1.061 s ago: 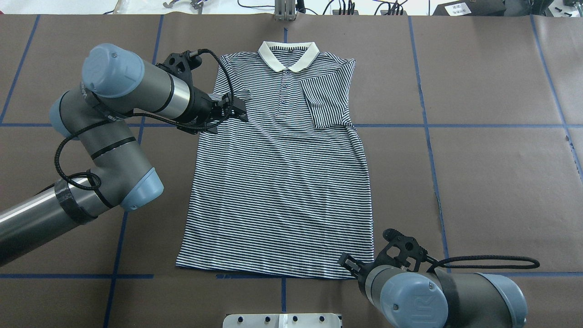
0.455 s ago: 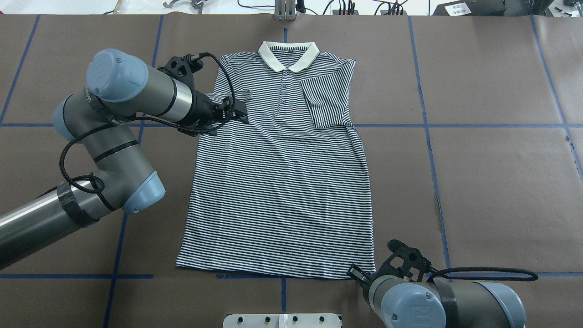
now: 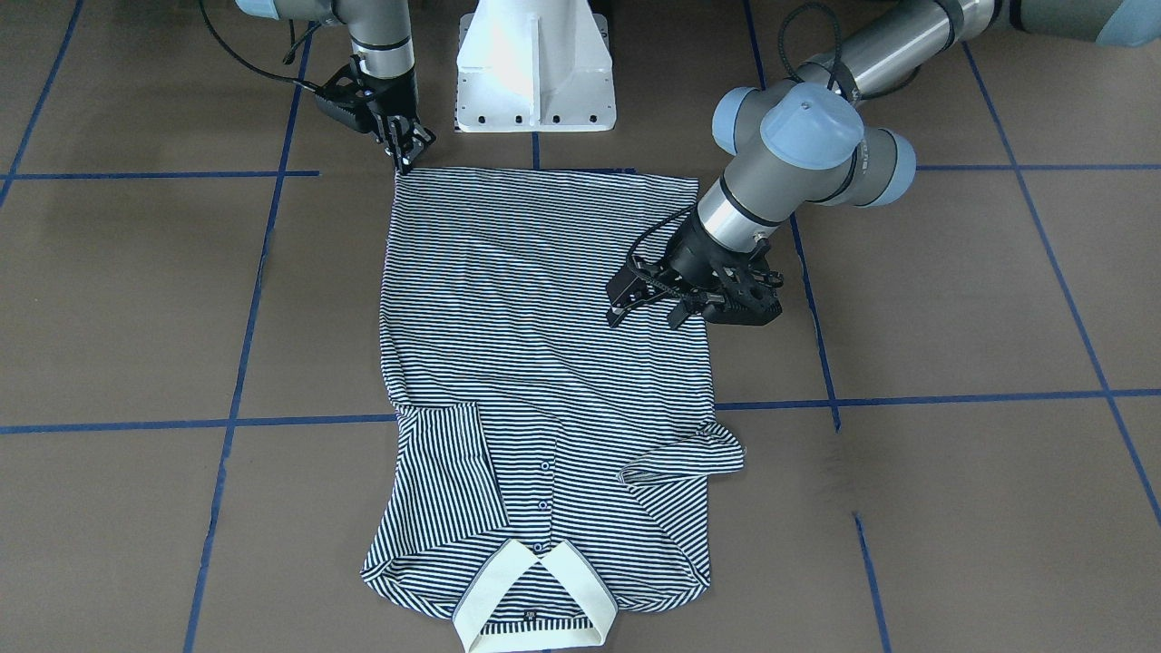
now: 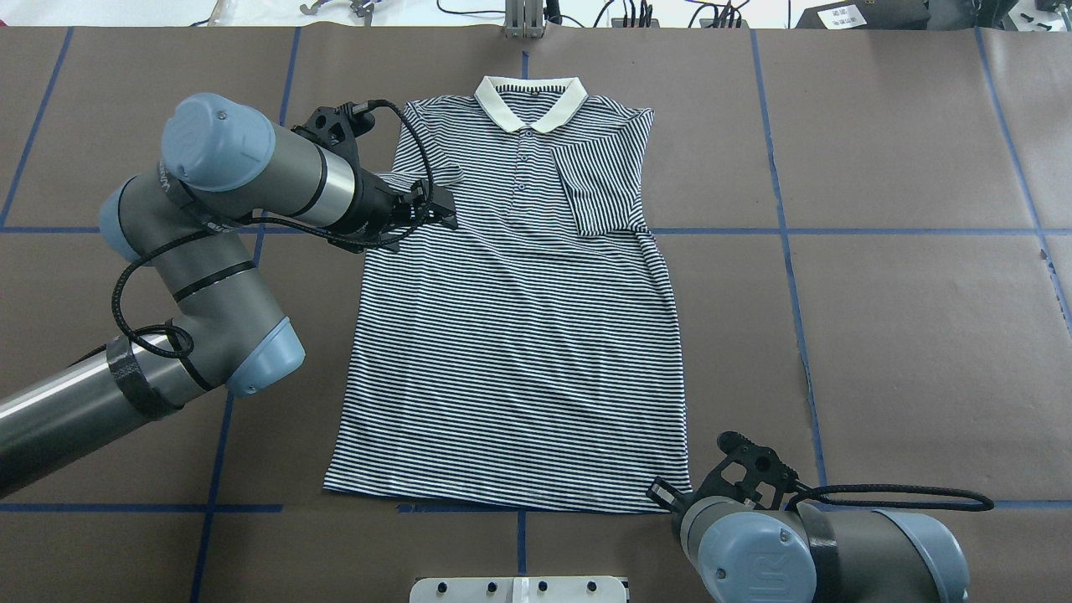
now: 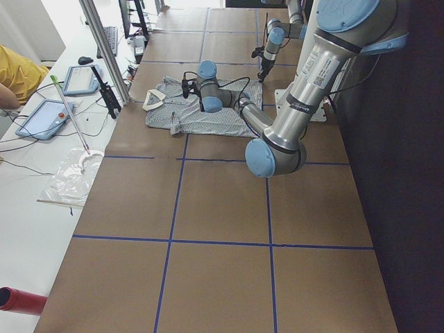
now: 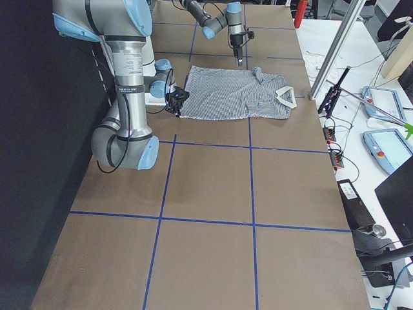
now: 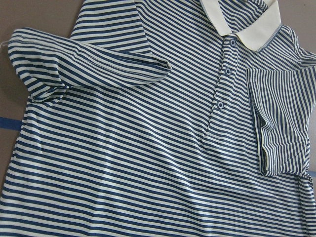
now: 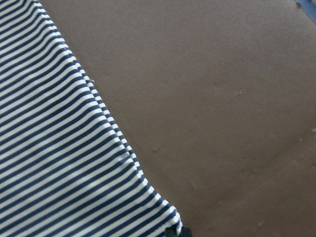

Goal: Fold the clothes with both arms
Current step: 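Release the sleeve with the left gripper while the right gripper moves to the hem, then move the left gripper to the hem corner and grasp both hem corners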

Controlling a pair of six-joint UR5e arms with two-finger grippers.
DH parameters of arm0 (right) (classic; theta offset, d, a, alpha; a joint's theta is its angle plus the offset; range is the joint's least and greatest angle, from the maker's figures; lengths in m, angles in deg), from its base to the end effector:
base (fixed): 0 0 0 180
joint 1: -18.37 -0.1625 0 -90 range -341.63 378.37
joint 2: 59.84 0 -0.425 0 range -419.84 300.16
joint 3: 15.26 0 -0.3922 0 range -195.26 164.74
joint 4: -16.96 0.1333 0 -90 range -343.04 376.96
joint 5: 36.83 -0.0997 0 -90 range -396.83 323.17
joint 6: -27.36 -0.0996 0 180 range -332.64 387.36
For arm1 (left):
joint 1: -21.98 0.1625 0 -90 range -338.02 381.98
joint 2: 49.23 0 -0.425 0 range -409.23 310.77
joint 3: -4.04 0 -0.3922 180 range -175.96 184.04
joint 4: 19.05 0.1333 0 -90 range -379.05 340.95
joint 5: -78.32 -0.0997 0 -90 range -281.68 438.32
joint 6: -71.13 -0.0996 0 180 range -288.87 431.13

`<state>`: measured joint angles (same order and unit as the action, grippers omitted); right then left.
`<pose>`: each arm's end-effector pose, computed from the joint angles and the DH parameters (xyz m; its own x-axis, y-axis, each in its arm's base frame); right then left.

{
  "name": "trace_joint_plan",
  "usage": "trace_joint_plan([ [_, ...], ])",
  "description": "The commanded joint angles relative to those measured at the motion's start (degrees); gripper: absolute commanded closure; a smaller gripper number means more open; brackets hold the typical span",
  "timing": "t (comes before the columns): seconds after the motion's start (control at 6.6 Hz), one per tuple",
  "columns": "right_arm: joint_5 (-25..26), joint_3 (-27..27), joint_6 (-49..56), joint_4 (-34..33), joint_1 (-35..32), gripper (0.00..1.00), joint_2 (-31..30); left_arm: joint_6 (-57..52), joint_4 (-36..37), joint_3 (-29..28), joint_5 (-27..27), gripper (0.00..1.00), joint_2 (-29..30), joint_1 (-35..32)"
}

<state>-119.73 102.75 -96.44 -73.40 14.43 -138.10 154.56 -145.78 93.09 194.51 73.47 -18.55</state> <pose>-0.5165 -0.1815 0.3409 0.5592 0.5919 0.5805 -0.5506 0.7886 -0.2736 0.4609 -0.5116 0.2538 0.3080 -0.1283 -0.9427 0.2374 0.9699 -0.0544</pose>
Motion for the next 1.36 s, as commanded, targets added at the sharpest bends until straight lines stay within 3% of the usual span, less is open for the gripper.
trace_joint_plan([
  [0.0, -0.2, 0.6, 0.2, -0.8, -1.2, 1.0, 0.1, 0.2, 0.0, 0.2, 0.0, 0.04, 0.0, 0.1],
  [0.15, -0.2, 1.3, 0.2, -0.8, -1.3, 1.0, 0.1, 1.1, 0.5, 2.7, -1.7, 0.02, -1.1, 0.2],
  [0.3, -0.3, 3.4, 0.2, -0.9, -1.5, 1.0, -0.2, 7.2, 0.8, 9.8, -9.2, 0.02, -7.7, 6.1],
  [0.45, -0.4, 4.2, 0.2, -0.8, -1.4, 1.0, -0.5, 9.4, 6.3, 19.3, -18.0, 0.04, -14.7, 14.1],
  [0.61, -0.5, 4.3, 0.2, -0.8, -1.3, 1.0, -0.5, 15.0, 12.2, 26.0, -19.2, 0.12, -19.6, 19.0],
  [0.76, -0.5, 4.5, 0.2, -0.8, -1.2, 1.0, -0.5, 17.1, 12.8, 26.4, -22.4, 0.13, -22.6, 24.0],
  [1.06, -0.5, 4.6, 0.2, -0.8, -0.6, 1.0, -0.6, 23.7, 13.5, 25.7, -23.1, 0.24, -26.8, 27.9],
  [1.21, -0.3, 4.6, 0.1, -0.8, -0.4, 1.0, -0.5, 23.8, 13.6, 25.5, -23.1, 0.25, -27.2, 29.9],
])
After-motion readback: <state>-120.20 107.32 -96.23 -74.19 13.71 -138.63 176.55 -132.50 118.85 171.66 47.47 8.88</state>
